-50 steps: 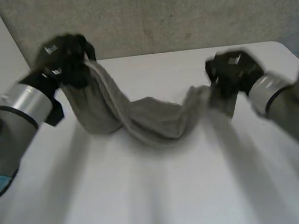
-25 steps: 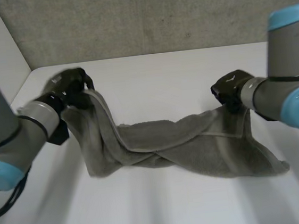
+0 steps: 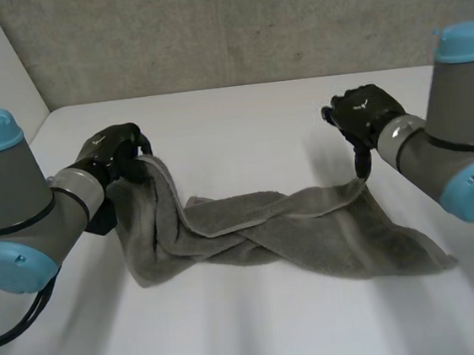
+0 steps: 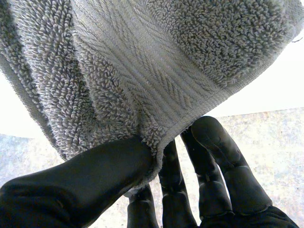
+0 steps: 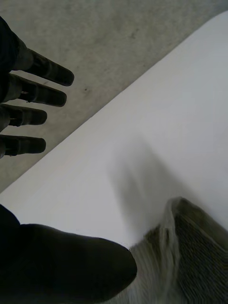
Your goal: Fold the towel.
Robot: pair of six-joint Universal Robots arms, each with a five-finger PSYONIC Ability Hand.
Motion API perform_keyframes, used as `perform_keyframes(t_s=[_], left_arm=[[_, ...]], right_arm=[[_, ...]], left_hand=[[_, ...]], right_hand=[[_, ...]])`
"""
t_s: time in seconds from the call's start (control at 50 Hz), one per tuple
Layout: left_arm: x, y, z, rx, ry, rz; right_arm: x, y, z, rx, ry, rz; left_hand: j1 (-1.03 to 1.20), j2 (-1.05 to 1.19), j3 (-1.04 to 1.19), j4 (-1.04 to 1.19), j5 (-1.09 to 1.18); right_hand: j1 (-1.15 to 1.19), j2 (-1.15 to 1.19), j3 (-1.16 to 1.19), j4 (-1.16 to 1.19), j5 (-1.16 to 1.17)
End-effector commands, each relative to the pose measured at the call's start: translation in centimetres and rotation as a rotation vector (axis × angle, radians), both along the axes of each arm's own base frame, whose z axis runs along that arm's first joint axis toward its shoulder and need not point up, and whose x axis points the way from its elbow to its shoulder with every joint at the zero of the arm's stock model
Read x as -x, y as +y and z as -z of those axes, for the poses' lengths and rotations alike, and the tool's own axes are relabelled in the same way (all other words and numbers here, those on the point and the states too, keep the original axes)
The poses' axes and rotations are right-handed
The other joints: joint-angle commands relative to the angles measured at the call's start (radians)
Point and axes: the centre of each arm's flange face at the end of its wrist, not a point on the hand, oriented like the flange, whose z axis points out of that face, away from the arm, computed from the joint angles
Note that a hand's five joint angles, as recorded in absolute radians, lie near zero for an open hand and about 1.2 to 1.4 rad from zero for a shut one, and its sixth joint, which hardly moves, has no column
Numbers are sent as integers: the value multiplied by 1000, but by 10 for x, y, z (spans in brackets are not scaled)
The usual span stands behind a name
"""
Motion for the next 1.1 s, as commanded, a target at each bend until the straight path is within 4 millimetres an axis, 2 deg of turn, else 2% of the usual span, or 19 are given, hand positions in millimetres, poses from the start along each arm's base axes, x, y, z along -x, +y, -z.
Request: perform_keyframes(t_s=[0.02,0.2,0.26,0.34,0.5,0.52,0.6,0.68,0.78,0.82,0.84,0.88,0.9,0.94,0.98,1.0,1.04,1.06,1.1], left_arm=[[-1,0,1,-2,-2,-1],[-1,1,1,-2,-1,1],[-1,1,1,-5,-3,-1],[0,2,1,-5,-4,2],[3,-2,4,21,-45,23],[3,-2,4,21,-45,23],[3,-9,12,57,-146,44],[5,-17,14,98,-200,56],[10,-34,11,164,-245,58],[16,-52,1,234,-259,54],[16,-52,1,234,-259,54],[23,-72,-23,341,-256,38],[23,-72,-24,342,-256,38],[25,-81,-42,413,-244,15],[27,-95,-93,577,-182,-47],[27,-95,-93,578,-181,-47],[21,-100,-160,799,-60,-154],[21,-100,-160,800,-59,-154],[12,-93,-215,953,134,-234]], right_arm=[[13,29,36,1,153,-66],[12,23,55,94,148,-72],[11,17,75,78,162,-72],[7,8,90,86,182,-74],[-3,-11,106,92,192,-75],[-3,-11,106,92,192,-75],[-6,-18,105,101,185,-73],[-7,-22,96,125,177,-70],[-12,-32,70,204,144,-62],[-17,-44,40,298,110,-59],[-17,-44,40,298,110,-59],[-19,-63,2,434,69,-32],[-19,-63,2,435,69,-32],[-23,-74,-23,535,31,-19],[-30,-86,-77,755,-58,11],[-30,-86,-77,757,-58,11],[-29,-91,-126,973,-171,52],[-29,-91,-126,974,-172,52],[-26,-86,-163,1127,-280,73]], left_hand=[[-216,-239,-215,-180,-362],[-216,-239,-215,-180,-362],[-216,-239,-215,-180,-362],[-216,-239,-215,-180,-362],[-216,-239,-215,-180,-362],[-216,-239,-215,-180,-362],[-216,-239,-215,-180,-362],[-216,-239,-215,-180,-362],[-216,-239,-215,-180,-362],[-216,-239,-215,-180,-362],[-216,-239,-215,-180,-362],[-216,-239,-215,-180,-362],[-216,-239,-215,-180,-362],[-216,-239,-215,-180,-362],[-216,-239,-215,-180,-362],[-216,-239,-215,-180,-362],[-216,-239,-215,-180,-362],[-216,-239,-215,-180,-362],[-216,-239,-215,-180,-362]], right_hand=[[-53,-69,-68,-78,-59],[-14,-30,-28,-39,-19],[77,61,63,52,72],[405,389,391,380,400],[582,566,567,557,576],[582,566,568,557,577],[1141,1125,1126,1116,1135],[1168,1152,1154,1144,1163],[1168,1152,1154,1144,1163],[1168,1152,1154,1144,1163],[1168,1152,1154,1144,1163],[1168,1152,1154,1144,1163],[1168,1152,1154,1144,1163],[1168,1152,1154,1144,1163],[1168,1152,1154,1144,1163],[1168,1152,1154,1144,1163],[1168,1152,1154,1144,1163],[1168,1152,1154,1144,1163],[1168,1152,1154,1144,1163]])
